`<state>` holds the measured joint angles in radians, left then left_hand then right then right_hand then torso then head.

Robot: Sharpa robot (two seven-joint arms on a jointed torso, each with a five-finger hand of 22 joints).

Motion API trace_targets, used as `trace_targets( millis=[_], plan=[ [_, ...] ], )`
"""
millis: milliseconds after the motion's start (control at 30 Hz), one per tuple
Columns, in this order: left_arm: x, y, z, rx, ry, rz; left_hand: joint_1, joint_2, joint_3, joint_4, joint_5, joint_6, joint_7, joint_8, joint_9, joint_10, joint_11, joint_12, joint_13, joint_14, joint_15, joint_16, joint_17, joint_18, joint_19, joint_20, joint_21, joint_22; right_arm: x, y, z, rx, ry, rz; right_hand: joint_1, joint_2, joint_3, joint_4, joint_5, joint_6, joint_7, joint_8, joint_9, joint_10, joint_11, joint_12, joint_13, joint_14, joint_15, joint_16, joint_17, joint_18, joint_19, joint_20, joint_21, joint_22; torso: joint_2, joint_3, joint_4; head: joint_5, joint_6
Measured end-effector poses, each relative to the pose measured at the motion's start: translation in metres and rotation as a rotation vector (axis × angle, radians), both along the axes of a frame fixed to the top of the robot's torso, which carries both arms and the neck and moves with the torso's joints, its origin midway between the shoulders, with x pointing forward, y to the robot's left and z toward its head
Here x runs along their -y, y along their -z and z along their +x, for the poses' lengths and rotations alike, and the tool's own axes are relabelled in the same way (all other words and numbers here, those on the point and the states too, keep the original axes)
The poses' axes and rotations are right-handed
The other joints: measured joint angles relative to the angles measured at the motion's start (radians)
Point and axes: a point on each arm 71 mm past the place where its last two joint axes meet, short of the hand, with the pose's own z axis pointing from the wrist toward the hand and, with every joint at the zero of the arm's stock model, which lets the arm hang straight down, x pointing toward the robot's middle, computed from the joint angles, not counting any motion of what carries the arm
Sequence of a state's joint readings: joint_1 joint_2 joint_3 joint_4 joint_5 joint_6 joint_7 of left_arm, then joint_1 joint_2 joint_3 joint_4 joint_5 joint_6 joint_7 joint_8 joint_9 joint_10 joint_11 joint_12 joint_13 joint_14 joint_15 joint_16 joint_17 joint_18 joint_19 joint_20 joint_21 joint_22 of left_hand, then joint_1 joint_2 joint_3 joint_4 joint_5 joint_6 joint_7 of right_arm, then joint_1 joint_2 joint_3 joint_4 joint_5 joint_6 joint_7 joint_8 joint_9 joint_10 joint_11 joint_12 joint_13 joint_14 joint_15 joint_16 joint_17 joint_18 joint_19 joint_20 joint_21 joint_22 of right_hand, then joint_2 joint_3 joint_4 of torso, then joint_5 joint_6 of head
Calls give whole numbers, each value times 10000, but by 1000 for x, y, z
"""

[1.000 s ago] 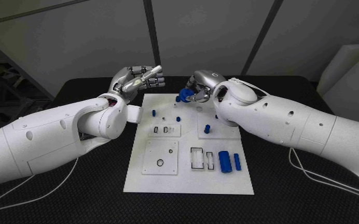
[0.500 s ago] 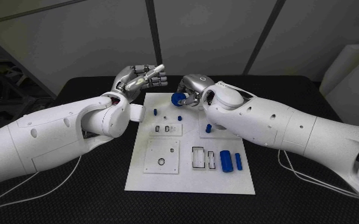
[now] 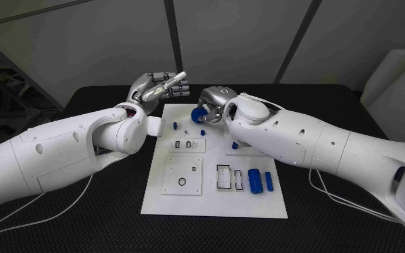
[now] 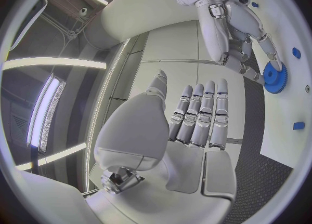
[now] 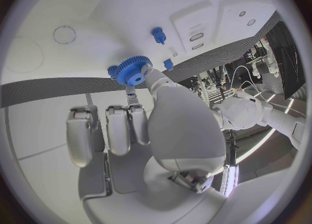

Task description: Assemble the parts on the task board

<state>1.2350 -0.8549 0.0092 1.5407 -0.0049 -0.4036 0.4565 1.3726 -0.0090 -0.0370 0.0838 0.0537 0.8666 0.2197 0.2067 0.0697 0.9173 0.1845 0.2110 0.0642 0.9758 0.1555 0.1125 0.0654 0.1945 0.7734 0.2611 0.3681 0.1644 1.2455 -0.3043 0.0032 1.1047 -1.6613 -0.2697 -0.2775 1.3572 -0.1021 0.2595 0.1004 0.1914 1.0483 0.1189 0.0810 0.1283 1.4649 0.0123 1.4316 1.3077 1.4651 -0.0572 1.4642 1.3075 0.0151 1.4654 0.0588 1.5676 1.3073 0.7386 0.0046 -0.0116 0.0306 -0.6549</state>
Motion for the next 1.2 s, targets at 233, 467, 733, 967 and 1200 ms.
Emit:
trace_targets(
  millis=[233, 467, 733, 967, 1200],
  plan=[
    [0, 0, 0, -1, 6, -2, 0, 0, -29, -29, 0, 0, 0, -39, 1, 0, 0, -43, 0, 0, 0, 0, 0, 1, 0, 0, 0, -4, 0, 3, 2, -85, 44, -204, -186, -28, -1, -52, 0, -63, -90, -153, 15, 0, 0, -68, 0, 0, 0, 0, 0, 0, 0, 0, 0, 0, -2, 2, -5, 31, -27],
    [0, 0, 0, -2, 5, -2, 0, 0, -29, -29, 0, 0, 0, -39, 1, 0, 0, -62, 0, 0, 0, 0, 0, 1, 0, 0, 0, -8, 1, 7, 4, -173, 108, -346, -452, -70, -14, -94, -194, -699, -26, -155, 232, 0, 148, -202, 0, 17, 92, -1, -1, 1, 0, 0, 0, 0, -5, 3, -8, 34, -45],
    [0, 0, 0, -3, 9, -4, 0, 0, -29, -28, 0, 0, 0, -38, 1, 0, 0, -62, 0, 0, 0, 0, 0, 0, 0, 0, 0, -7, 2, 9, 6, -243, 151, -431, -805, -309, -320, 185, -1013, -1671, 200, -180, -244, 15, 312, -417, 0, 16, 236, -1, -1, 0, 0, 145, 0, 0, -5, 5, -9, 42, -54],
    [0, 0, 0, -8, 13, -3, 0, 0, -29, -28, 0, 0, 0, -38, 2, 0, 0, -62, 0, 0, 0, 0, 0, 1, 0, 0, 0, -6, 2, 10, 6, -397, 119, -482, -1661, -59, -445, 1149, -615, -1513, 132, -180, -352, 0, 325, -417, -1, 16, 236, -1, -2, 0, -3, 216, 0, 0, -5, 6, -12, 44, -58],
    [0, 0, 0, -24, 19, 0, -30, 30, -56, -56, 0, -37, 38, -38, -11, 0, 0, -62, 0, 0, 0, 0, 0, 0, 0, 0, 0, -20, 2, 10, 6, -675, 71, -480, -2050, 318, -369, 1539, -199, -1325, 76, -123, -407, 0, 325, -412, 0, 16, 236, 33, -2, 0, -3, 216, 0, 0, -5, 6, -13, 51, -63]
  ],
)
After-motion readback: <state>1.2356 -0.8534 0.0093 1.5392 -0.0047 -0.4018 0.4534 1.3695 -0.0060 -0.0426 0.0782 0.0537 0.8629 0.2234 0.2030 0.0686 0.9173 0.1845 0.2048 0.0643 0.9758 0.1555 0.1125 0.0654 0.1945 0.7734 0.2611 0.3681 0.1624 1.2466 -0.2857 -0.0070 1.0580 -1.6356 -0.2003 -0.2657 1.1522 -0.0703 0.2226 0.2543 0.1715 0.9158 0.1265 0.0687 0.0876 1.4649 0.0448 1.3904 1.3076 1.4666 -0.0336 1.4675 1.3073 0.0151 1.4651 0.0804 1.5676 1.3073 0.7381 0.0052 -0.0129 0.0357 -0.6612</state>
